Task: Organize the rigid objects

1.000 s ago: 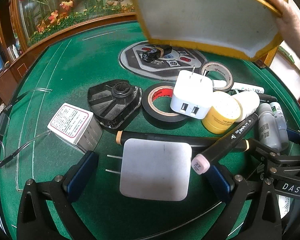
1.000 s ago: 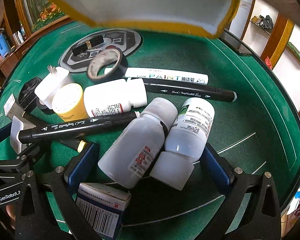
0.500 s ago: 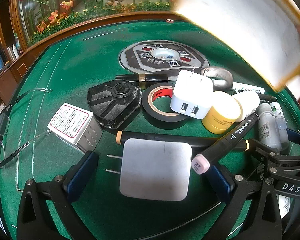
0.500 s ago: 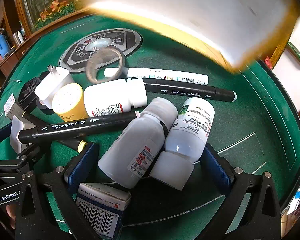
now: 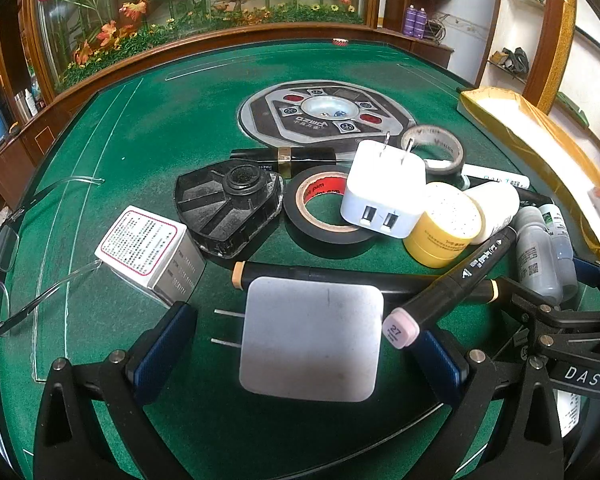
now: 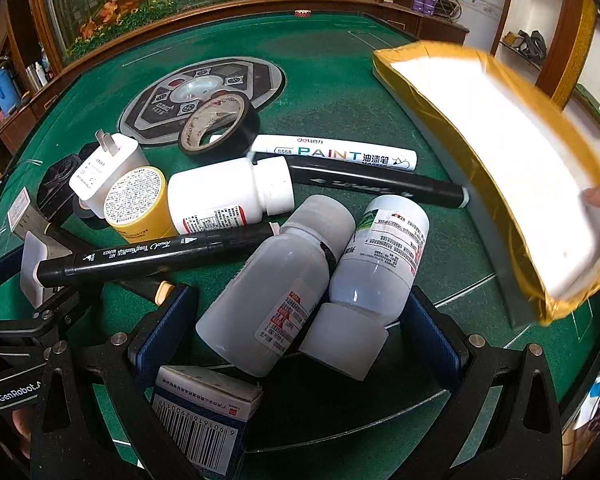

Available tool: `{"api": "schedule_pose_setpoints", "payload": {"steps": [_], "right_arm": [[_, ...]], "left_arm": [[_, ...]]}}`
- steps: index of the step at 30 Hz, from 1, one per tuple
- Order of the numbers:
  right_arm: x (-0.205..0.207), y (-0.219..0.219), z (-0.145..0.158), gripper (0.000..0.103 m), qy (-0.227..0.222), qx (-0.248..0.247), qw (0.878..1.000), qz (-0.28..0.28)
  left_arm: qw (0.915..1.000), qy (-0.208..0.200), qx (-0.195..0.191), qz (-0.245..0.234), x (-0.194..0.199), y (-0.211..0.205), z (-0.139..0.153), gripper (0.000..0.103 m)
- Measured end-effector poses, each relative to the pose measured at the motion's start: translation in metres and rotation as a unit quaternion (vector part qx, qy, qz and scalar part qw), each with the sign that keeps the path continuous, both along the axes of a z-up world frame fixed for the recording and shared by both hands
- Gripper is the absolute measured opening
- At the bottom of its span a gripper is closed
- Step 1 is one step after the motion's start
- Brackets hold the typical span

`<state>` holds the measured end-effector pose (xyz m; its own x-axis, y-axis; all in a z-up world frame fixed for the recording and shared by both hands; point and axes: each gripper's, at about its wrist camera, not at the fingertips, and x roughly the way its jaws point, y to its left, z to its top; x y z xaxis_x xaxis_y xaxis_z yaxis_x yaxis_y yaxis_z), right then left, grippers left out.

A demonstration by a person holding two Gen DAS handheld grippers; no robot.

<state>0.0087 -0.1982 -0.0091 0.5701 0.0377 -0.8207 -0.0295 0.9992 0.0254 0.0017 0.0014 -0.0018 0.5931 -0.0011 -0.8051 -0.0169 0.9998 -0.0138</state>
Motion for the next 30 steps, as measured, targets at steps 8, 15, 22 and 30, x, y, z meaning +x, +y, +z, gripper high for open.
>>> {"api": "schedule_pose_setpoints", "payload": {"steps": [8, 15, 22, 30], "right_arm": [[0.0, 0.0, 0.0, 0.102, 0.0, 0.0, 1.0, 0.0], [0.0, 0.0, 0.0, 0.102, 0.0, 0.0, 1.0, 0.0], [0.0, 0.0, 0.0, 0.103, 0.001, 0.0, 1.0, 0.0], [0.001, -0.023, 0.014, 0.103, 0.009, 0.068, 0.991, 0.117]], "left_arm": [[1.0, -0.001, 0.0, 0.0, 0.0, 0.0, 0.0, 0.103], [1.0, -0.001, 0.002, 0.001, -0.001, 0.0, -0.001, 0.103], [1.0, 0.0, 0.0, 0.0, -0.005, -0.001, -0.002, 0.103], [0.9997, 0.004, -0.02, -0.015, -0.013, 0.0, 0.004, 0.102]]}}
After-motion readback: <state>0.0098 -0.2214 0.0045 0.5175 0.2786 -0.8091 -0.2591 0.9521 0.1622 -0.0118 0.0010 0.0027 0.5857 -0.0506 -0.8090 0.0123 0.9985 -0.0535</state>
